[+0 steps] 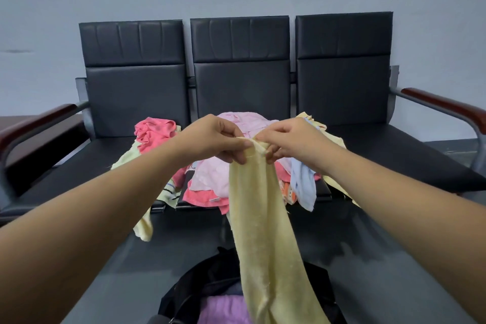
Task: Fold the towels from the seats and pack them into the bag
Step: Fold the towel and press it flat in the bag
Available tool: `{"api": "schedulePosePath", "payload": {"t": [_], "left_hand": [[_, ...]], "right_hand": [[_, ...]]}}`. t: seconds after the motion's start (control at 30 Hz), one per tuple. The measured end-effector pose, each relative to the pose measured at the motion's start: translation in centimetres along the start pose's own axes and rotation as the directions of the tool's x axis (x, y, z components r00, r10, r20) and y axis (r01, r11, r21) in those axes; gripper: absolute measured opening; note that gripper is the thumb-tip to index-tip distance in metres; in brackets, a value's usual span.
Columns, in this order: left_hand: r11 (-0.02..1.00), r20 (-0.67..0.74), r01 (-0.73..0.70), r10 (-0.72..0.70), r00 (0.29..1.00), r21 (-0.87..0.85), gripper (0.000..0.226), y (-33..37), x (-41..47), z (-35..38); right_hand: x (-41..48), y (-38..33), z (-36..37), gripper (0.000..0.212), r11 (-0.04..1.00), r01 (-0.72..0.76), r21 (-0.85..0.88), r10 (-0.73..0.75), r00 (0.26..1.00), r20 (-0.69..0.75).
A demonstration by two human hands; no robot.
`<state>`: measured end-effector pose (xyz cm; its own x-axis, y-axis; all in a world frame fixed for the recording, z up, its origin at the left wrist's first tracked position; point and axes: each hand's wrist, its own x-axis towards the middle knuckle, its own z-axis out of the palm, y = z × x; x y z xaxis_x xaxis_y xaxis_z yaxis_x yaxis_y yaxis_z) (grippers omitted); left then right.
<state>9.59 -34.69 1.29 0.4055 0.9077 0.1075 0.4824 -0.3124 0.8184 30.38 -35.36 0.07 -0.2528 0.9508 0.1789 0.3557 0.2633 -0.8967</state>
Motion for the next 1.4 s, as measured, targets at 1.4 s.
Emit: {"api": "schedulePosePath", "payload": {"t": [1.4], "left_hand": [[0.981, -0.385, -0.149, 0.187, 0.904, 0.126, 0.017, 6.3, 1.6, -7.5]], "right_hand": [[2.8, -5.8, -8.2, 0.019, 0.966, 0.195, 0.168, -0.106, 0.896, -0.430]]}}
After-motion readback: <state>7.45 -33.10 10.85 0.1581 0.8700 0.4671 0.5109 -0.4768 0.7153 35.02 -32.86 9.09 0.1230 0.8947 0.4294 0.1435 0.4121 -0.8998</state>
